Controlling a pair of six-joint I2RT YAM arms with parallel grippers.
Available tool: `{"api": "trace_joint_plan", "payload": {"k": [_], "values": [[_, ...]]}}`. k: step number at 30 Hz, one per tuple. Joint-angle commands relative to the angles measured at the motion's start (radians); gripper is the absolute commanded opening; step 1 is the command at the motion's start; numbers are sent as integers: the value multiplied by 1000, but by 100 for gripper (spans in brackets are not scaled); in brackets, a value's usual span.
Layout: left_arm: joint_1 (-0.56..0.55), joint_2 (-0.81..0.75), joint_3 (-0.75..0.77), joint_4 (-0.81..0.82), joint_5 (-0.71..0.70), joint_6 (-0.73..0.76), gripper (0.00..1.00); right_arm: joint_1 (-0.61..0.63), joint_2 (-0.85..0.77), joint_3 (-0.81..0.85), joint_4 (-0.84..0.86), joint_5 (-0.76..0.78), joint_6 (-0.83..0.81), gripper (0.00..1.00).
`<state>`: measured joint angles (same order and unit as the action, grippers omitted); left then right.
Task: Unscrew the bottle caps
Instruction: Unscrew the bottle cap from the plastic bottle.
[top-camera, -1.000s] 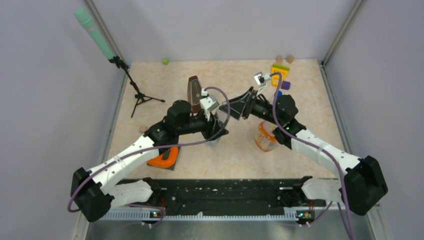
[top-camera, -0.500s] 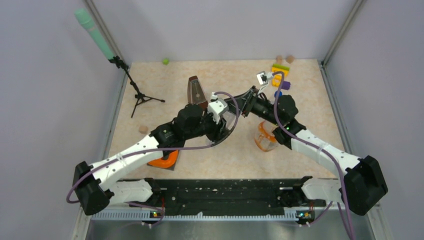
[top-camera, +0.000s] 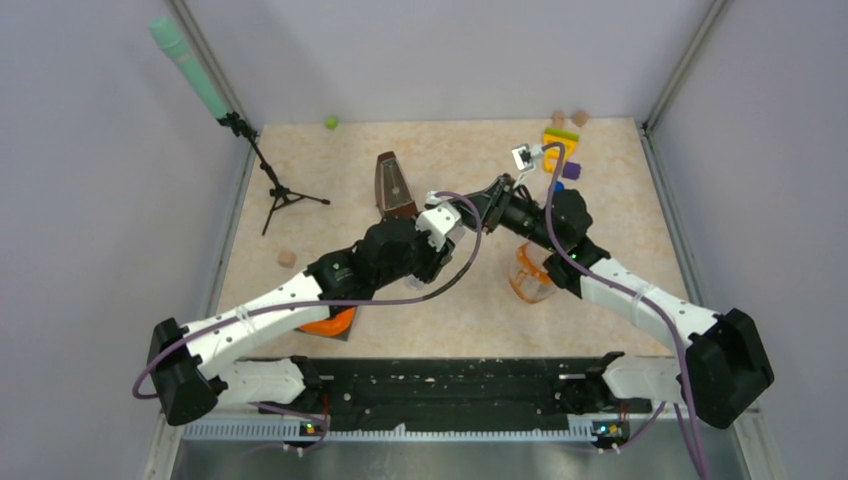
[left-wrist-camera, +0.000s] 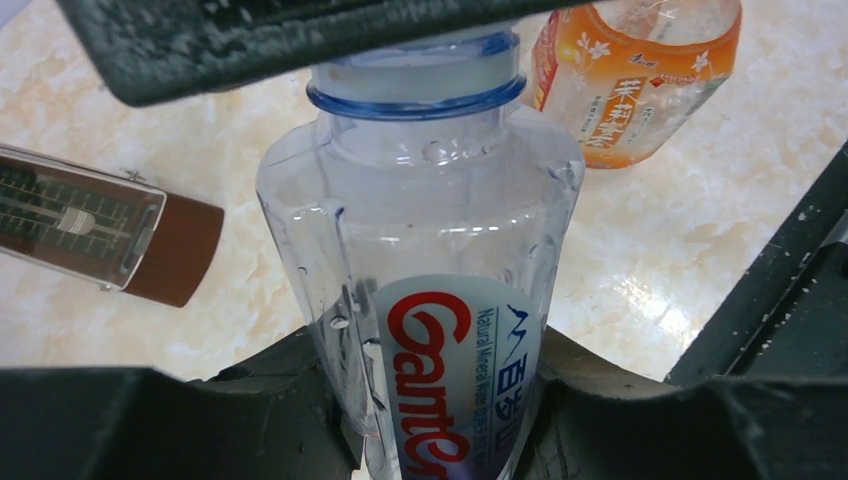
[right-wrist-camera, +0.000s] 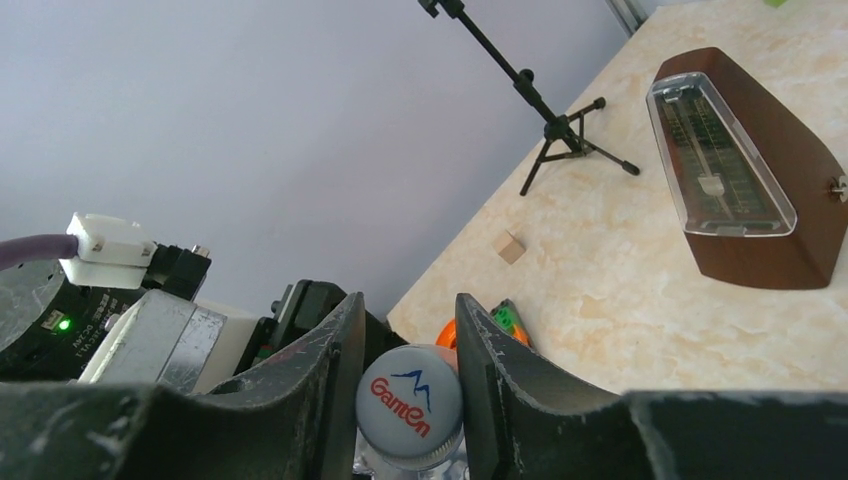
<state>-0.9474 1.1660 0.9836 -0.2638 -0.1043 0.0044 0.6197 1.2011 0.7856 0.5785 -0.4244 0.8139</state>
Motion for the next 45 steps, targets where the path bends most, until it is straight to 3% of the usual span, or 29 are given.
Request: {"api": "trace_joint_plan", "payload": {"k": [1,4,9,12,22,34,45], "values": [[-1,-24,23,44,-82,24,0,5,17,34,11,2,11,41],[-2,-26,21,44,-87,26,0,5,27,43,-1,-8,11,47],[-2,-28,20,50,-80,17,0,5,30,41,3,-5,12,43],[-2,-30,15,50,-75,18,0,5,26,43,3,-1,13,25],[3,-84,-17,80,-28,13,0,5,26,34,46,-36,11,1],[233,-170,-51,157,612,-138,0,5,42,1,254,-168,73,0],[268,-88,-97,395,918,-312,0,5,16,-12,320,-226,43,0]]}}
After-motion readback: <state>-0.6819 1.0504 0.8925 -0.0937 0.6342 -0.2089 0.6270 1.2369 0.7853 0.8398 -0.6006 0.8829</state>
